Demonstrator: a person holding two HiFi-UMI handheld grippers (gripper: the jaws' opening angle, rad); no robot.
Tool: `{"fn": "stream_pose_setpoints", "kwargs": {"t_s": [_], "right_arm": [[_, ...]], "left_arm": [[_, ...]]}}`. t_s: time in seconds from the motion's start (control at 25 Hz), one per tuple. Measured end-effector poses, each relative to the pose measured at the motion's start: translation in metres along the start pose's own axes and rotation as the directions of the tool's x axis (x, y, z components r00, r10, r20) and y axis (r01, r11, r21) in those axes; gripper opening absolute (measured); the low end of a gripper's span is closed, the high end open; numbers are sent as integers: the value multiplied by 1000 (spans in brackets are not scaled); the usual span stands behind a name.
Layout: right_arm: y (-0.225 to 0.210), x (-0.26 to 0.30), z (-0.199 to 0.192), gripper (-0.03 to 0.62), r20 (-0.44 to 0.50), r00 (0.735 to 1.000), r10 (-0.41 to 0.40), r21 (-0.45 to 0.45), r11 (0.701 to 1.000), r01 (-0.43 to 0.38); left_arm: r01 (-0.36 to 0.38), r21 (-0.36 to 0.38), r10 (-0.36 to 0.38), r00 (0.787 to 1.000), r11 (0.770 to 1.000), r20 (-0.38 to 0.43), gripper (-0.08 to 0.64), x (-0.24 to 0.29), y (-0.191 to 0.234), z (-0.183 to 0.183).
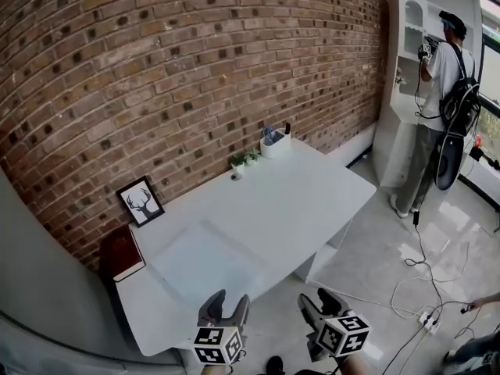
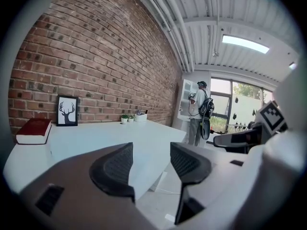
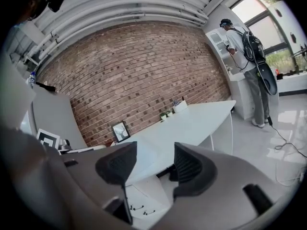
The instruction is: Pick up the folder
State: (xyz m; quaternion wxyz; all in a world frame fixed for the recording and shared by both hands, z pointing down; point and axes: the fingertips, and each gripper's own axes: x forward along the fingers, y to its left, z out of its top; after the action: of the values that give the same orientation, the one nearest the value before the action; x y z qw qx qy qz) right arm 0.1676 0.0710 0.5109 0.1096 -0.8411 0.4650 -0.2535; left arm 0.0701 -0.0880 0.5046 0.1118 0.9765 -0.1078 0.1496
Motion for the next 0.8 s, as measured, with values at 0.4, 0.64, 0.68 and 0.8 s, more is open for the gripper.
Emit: {"fn": "stream_pose_setpoints", "kwargs": {"t_s": [0.4, 0.64, 0.68, 0.8], "right_arm": [[4, 47, 17, 230, -18, 999, 41, -35, 998, -42], [15, 92, 24, 229, -61, 991, 118, -65, 990, -122], [18, 102, 27, 229, -69, 988, 138, -72, 987, -143], [33, 135, 33, 229, -111, 970, 216, -96, 969, -227]], "left_arm": [[-62, -25, 63, 998, 998, 14, 219, 22, 41, 7], [-160, -45, 161, 986, 986, 32, 219, 23, 72, 14], [-181, -52, 183, 982, 982, 36, 219, 22, 78, 17], [-266, -82, 271, 962, 960, 45, 219, 18, 100, 21]]}}
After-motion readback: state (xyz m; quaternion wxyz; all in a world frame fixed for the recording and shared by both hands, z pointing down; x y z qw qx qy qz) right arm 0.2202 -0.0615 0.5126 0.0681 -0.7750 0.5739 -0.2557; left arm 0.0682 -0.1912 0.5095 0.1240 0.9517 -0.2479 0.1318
